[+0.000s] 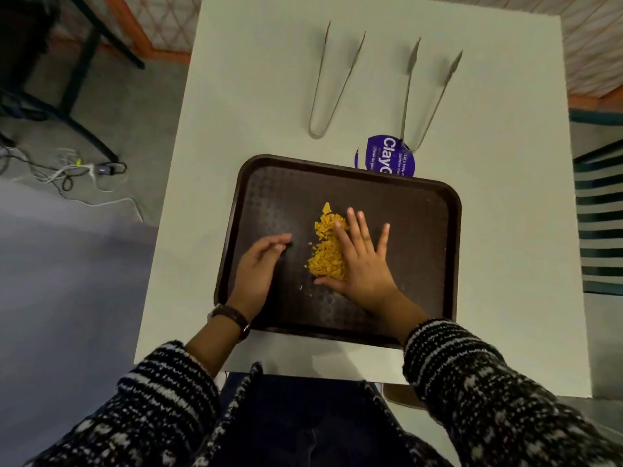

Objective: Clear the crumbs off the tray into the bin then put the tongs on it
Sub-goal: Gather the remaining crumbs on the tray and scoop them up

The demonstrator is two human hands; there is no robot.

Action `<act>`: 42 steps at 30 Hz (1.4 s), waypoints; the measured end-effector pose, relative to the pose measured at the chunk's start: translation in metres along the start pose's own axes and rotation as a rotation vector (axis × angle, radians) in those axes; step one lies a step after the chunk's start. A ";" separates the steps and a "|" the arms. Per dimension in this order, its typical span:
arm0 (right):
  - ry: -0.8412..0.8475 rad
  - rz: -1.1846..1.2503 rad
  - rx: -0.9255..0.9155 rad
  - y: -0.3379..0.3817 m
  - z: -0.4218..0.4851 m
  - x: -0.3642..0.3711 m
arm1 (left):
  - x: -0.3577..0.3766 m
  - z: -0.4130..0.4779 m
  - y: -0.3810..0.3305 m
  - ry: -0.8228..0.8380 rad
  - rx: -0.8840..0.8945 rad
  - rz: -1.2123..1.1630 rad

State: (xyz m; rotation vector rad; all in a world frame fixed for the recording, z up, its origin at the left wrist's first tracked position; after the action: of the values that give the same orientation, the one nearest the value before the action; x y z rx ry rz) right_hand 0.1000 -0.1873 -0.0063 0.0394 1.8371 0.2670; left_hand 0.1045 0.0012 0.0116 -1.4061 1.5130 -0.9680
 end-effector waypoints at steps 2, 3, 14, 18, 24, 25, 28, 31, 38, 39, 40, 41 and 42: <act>0.007 -0.005 -0.030 -0.001 -0.014 0.000 | 0.011 0.012 -0.010 0.051 0.042 0.094; 0.025 -0.014 -0.048 -0.001 -0.023 0.004 | 0.018 0.018 -0.015 0.079 0.066 0.128; -0.014 0.013 0.113 -0.019 -0.010 0.006 | 0.075 0.070 -0.013 0.388 0.248 0.625; -0.076 0.148 0.155 -0.018 -0.029 0.007 | 0.087 0.073 -0.004 0.471 0.341 0.829; -0.176 0.695 0.384 -0.016 -0.064 0.006 | 0.089 0.031 0.011 0.679 0.414 0.765; -0.172 0.737 0.382 -0.014 -0.067 0.006 | 0.088 0.022 0.013 0.696 0.416 0.741; -0.121 0.763 0.310 -0.005 -0.063 0.008 | 0.077 0.005 0.013 0.576 0.385 0.627; -0.112 0.739 0.219 -0.003 -0.044 0.004 | 0.061 -0.008 0.017 0.387 0.272 0.528; -0.068 0.589 0.122 -0.014 0.015 -0.003 | 0.056 -0.030 0.036 0.334 0.248 0.653; -0.053 0.555 0.106 -0.014 0.016 -0.001 | 0.056 -0.031 0.037 0.318 0.242 0.684; -0.040 0.531 0.086 -0.015 0.014 0.002 | 0.057 -0.031 0.037 0.305 0.239 0.716; -0.024 0.526 0.059 -0.014 0.010 0.004 | 0.058 -0.031 0.038 0.297 0.241 0.747; -0.002 0.544 0.026 -0.012 0.005 0.006 | 0.059 -0.029 0.038 0.295 0.244 0.773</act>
State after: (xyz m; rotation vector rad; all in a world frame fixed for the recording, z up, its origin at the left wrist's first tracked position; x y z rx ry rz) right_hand 0.1047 -0.1975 -0.0157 0.5616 1.8000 0.6204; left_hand 0.0624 -0.0553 -0.0172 -0.4314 1.8630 -0.8343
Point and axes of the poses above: each hand's wrist, its own z-axis towards the middle knuckle, its own x-axis out of the palm, y = z × x, the point moved 5 cm from there along z, towards the middle knuckle, and after that the axes turned 5 degrees about x, right-handed, at the moved point
